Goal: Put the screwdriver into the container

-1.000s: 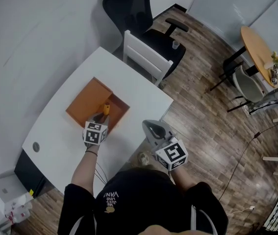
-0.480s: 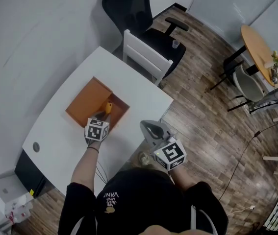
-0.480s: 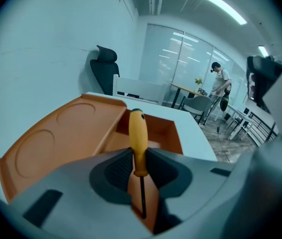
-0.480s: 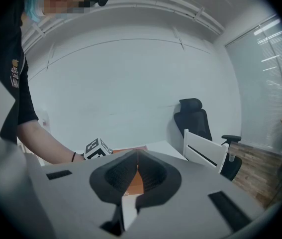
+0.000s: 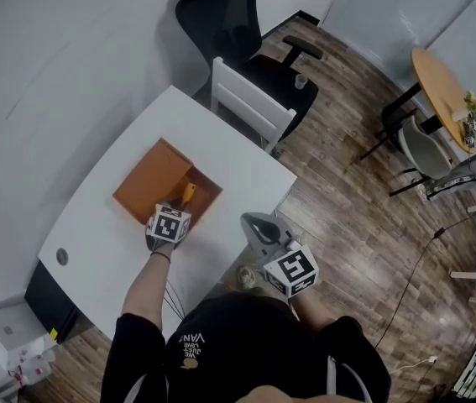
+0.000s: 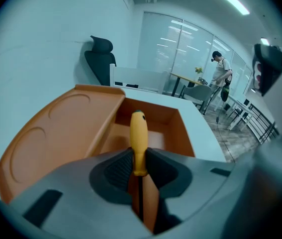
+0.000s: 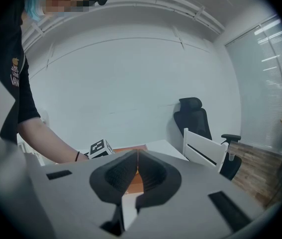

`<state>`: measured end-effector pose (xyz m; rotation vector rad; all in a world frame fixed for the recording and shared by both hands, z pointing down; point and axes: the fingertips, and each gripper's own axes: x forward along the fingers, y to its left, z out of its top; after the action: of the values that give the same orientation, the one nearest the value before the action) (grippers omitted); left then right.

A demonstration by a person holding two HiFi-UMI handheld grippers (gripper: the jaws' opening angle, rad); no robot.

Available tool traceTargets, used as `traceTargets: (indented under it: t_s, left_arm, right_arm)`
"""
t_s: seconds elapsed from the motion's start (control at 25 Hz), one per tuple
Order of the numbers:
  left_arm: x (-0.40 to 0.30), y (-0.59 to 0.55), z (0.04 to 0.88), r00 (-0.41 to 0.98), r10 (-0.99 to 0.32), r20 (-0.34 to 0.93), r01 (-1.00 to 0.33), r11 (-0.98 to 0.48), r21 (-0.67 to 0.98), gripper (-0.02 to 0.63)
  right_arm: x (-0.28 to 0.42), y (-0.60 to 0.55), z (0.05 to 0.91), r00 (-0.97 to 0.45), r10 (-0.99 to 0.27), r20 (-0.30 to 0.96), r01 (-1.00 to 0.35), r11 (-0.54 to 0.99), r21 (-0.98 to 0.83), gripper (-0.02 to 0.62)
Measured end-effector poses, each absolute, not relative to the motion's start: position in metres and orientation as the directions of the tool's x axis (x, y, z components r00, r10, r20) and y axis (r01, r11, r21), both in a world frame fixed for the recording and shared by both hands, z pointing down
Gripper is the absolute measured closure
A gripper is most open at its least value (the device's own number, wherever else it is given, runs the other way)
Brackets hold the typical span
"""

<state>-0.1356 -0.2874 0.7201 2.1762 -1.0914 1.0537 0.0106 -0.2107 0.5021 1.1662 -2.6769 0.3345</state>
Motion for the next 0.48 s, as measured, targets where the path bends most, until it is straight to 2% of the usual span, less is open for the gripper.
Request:
traceTargets:
  t_s: [0.48]
  left_arm:
    - [-0.1343,-0.2877,0.7278,0.33,-0.389,0.86,-0.808,-0.587,0.045,0.517]
  right_arm:
    - [0.0137,-0.213,0.5038,-0.668,-0.692,0.275,-0.739,0.662,-0.127,0.583]
